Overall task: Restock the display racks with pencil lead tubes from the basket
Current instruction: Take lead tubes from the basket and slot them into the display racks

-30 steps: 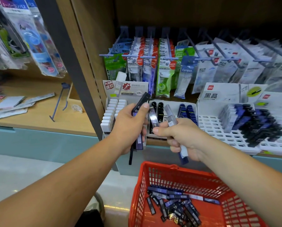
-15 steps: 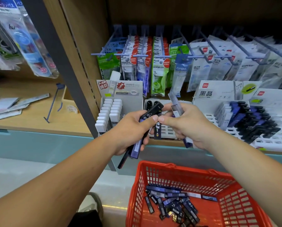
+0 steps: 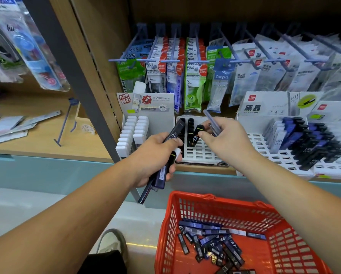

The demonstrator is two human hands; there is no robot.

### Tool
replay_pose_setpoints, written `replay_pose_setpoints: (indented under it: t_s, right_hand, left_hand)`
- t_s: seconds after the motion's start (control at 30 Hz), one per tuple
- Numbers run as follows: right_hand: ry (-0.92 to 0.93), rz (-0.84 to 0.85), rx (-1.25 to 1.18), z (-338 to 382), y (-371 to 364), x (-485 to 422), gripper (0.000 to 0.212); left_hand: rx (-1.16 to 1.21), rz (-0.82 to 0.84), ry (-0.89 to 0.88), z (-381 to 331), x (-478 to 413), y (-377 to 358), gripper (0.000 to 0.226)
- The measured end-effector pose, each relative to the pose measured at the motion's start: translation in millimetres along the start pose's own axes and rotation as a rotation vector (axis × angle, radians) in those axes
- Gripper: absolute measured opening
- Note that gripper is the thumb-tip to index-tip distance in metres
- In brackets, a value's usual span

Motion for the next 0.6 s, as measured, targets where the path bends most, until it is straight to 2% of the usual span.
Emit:
replay_pose_setpoints:
  t_s: [0.23,0.37,0.47,0.6]
  right_hand:
    - [0.019,0.069,0.163,-10.1,-21.9,-7.9,0.015]
    - [0.069,0.048,0.21,-7.8,-23.0,-8.7,0.009]
    - [0.124,0.026,0.273,-5.0,-21.6,-6.9,0.025]
    - [0.195,0.04,0.387,3.2,-22.4,-5.8,0.023]
  left_hand:
    - [-0.017,-0.006,0.01,5.1,3.5,5.7,0.02]
    - [-0.03,0.007,0.017,6.2,4.3,4.5,0.02]
    - [-0.03,0.021,0.021,6.0,4.1,2.9,0.019]
    - [-0.03,0.026,0.021,4.3,5.0,3.1,0.018]
Point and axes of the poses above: each hand's wrist, its own x-axis away from the middle knuckle, its own y-axis out of the back of the hand, z = x × y, the point moved 7 cm from there along -x, towards the middle knuckle, and after that the axes turned 5 degrees about x, right-handed, at the moved point
